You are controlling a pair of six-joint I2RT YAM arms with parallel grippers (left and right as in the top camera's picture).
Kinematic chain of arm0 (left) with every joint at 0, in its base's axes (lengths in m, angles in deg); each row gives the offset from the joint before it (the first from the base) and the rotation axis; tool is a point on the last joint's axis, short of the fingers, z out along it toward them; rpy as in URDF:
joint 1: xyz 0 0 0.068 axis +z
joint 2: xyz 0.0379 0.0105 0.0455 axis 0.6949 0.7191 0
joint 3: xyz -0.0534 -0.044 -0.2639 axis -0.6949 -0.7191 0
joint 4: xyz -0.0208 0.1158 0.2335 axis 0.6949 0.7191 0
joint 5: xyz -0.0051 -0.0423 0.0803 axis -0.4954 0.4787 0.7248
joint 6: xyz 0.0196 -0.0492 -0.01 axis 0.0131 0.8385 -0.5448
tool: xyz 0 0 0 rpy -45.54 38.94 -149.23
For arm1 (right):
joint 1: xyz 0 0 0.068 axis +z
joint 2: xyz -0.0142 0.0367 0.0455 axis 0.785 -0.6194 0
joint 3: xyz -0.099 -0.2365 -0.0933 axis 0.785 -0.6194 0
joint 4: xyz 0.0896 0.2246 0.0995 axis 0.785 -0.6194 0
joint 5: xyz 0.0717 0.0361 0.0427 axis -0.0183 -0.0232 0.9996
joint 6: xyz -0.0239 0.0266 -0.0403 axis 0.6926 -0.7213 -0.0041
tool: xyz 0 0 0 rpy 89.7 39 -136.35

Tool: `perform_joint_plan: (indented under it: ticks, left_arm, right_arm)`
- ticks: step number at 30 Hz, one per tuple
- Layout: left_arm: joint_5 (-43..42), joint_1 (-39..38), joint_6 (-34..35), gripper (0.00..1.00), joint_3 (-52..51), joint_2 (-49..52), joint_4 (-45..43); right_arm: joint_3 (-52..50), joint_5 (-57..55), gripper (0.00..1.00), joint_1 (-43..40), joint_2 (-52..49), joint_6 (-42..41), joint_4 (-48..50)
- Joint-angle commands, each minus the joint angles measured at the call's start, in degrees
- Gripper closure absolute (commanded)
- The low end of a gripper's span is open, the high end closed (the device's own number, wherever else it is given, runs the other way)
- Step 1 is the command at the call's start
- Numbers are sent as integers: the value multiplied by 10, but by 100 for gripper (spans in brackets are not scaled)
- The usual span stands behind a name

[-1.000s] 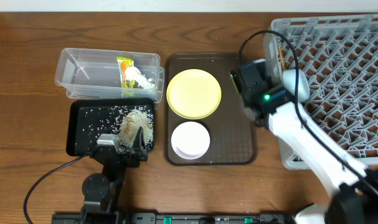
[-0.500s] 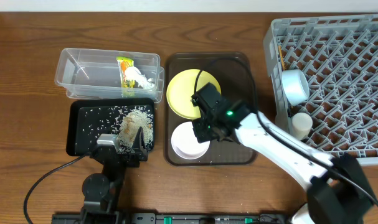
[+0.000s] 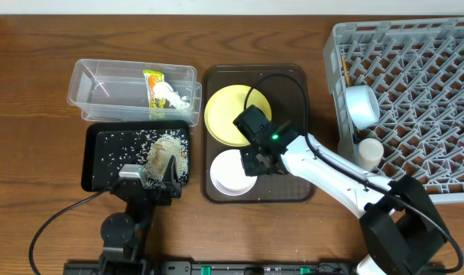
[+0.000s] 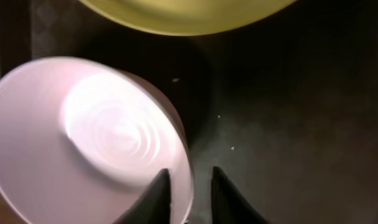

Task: Sort waste into correct bins and load items into the dishwasher rack
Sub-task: 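Lift the white bowl and place it in the dish rack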

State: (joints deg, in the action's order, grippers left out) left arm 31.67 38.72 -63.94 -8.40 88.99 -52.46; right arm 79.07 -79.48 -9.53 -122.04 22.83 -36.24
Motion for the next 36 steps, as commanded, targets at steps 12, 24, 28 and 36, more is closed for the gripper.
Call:
perform_joint_plan:
  ticks: [12,24,28,36]
  left_arm:
    - [-10,3,3,5,-16,-4,7]
    - [-10,3,3,5,-16,-5,7]
    - [-10,3,3,5,-16,-4,7]
    - [-10,3,3,5,-16,-5,7]
  right_arm:
    - [-40,-12,99,-6,-3,-18,19]
    - [34,-475,99,-132,181,-18,-81]
    - [34,-649,99,-197,247,-7,-22]
    - [34,-693,99,-352,235,148,75]
